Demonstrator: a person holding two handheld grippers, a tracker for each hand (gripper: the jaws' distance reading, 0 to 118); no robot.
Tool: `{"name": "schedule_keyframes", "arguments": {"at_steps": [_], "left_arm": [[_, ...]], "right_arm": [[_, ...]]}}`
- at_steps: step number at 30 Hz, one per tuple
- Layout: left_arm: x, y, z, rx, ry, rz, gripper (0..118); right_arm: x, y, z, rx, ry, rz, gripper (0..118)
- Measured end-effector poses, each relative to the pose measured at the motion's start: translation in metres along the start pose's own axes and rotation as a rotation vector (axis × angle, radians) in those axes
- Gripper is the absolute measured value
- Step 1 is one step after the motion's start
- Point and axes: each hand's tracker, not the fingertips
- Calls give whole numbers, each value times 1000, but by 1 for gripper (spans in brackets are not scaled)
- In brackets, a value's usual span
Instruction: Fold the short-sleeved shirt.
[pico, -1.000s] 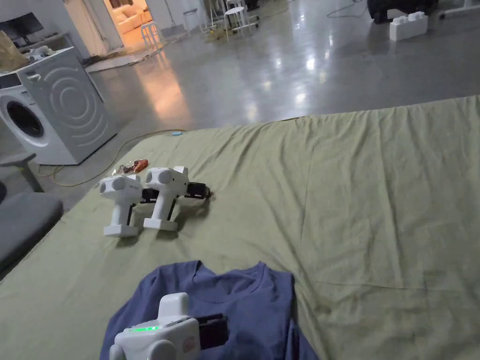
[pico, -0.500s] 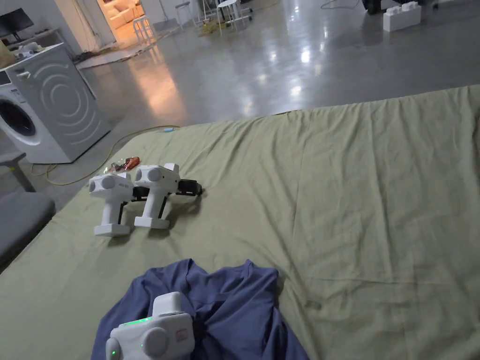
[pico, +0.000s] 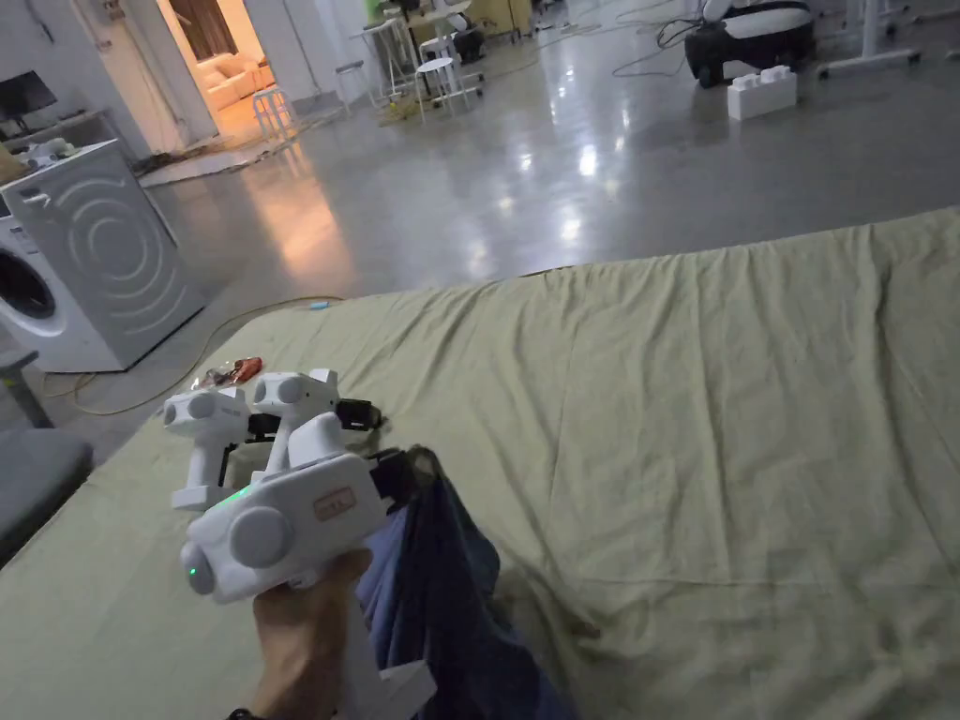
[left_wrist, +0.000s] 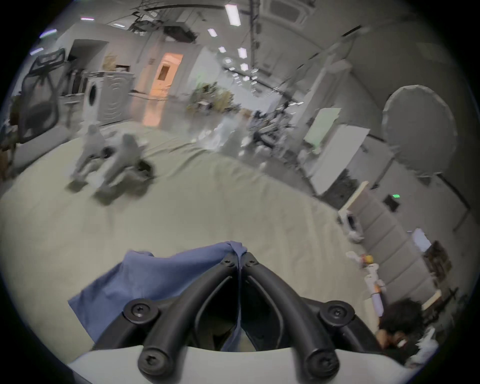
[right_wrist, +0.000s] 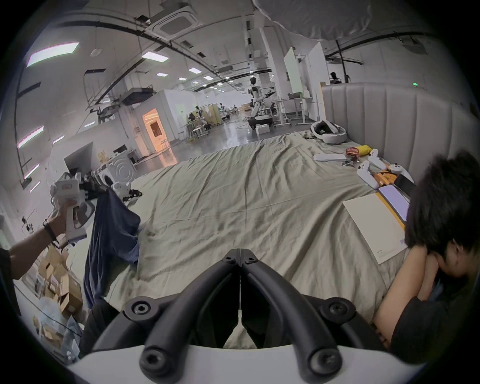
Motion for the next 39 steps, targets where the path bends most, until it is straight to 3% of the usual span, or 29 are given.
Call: {"name": "schedule_keyframes", "arguments": {"at_steps": [3,6,11,14,16,19,21,22,23,24,25,26,31,35,39], "left_arm": [[66,2,-29,-23,-181,17,1],[124,-20,-71,-126,-270,-133,1],[240,-164,-117,-368,-554,-138,1],[302,-254,-104,-506,-718,-81,1],[338,-309,-90,-614,-771,-134,1],[357,-360,-63,-666,-814,-227,1],[354,-369,-51,-682,-822,-216,3],[350,-374,-42,-675,-811,-211,6],[343,-374,-35,-677,-805,-217,21],[339,-363,-34,-670,-808,-217,71],[334,-349,-30,-640,-787,-230,102],[322,-333,-15,-567,-777,-236,109],[267,-222,74,-132,-573,-317,108],[239,-159,184,325,-230,-575,108],[203,-133,271,541,-82,-521,108]], "right_arm": [[7,-1,11,9,-32,-17,3],[14,-2,23,29,-60,-29,3],[26,-5,43,39,-114,-30,3],[34,-9,54,31,-154,-19,3],[39,-13,60,25,-171,-26,3],[43,-19,67,20,-188,-35,3],[44,-22,70,19,-188,-48,3],[43,-20,68,23,-186,-57,3],[43,-20,68,25,-185,-59,3],[43,-19,68,30,-183,-59,3],[43,-19,68,41,-174,-58,3],[34,-17,60,50,-157,-57,3],[13,0,59,141,-71,7,3],[-11,19,62,258,-8,100,3],[-36,36,68,365,-21,176,3]]}}
